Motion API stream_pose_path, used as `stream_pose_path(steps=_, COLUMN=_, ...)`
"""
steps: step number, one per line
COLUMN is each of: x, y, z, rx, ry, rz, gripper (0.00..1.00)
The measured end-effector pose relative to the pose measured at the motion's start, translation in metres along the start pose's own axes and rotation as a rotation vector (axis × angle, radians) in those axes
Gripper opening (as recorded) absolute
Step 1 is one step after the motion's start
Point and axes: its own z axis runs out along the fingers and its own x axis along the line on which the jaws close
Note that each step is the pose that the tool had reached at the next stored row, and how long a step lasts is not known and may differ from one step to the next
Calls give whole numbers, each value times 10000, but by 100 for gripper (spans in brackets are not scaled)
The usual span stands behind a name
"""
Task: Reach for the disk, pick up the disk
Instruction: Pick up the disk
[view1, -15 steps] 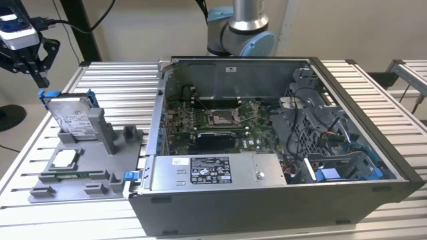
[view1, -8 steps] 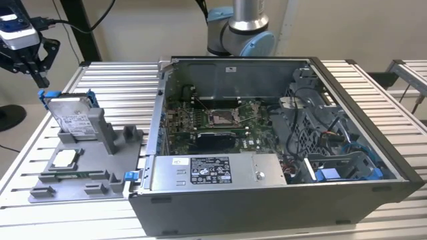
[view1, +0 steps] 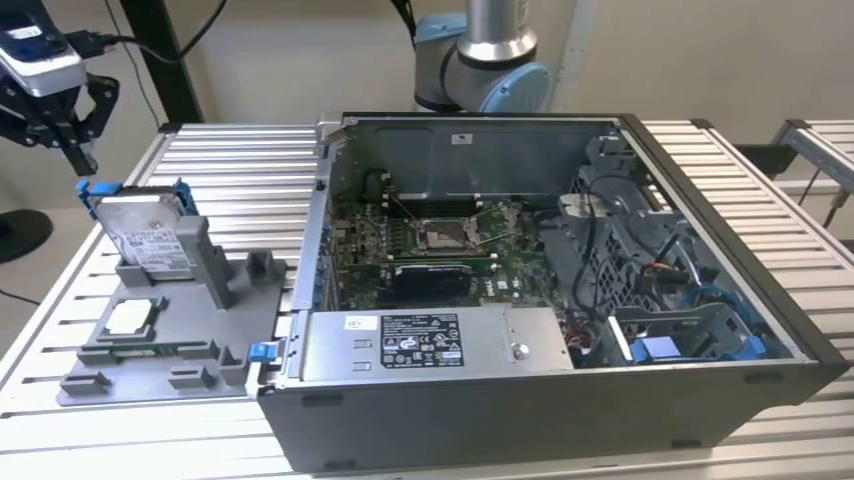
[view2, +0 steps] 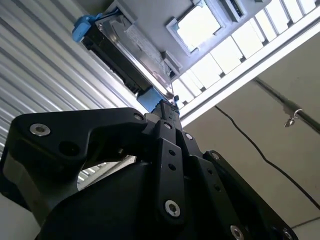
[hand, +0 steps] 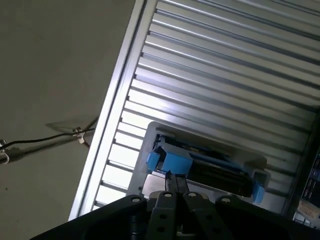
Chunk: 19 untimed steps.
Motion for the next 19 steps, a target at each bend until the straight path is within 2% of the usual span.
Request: stream_pose_path(steps=19, x=0, y=0, z=0, rx=2, ry=123, rz=-3359, gripper=0)
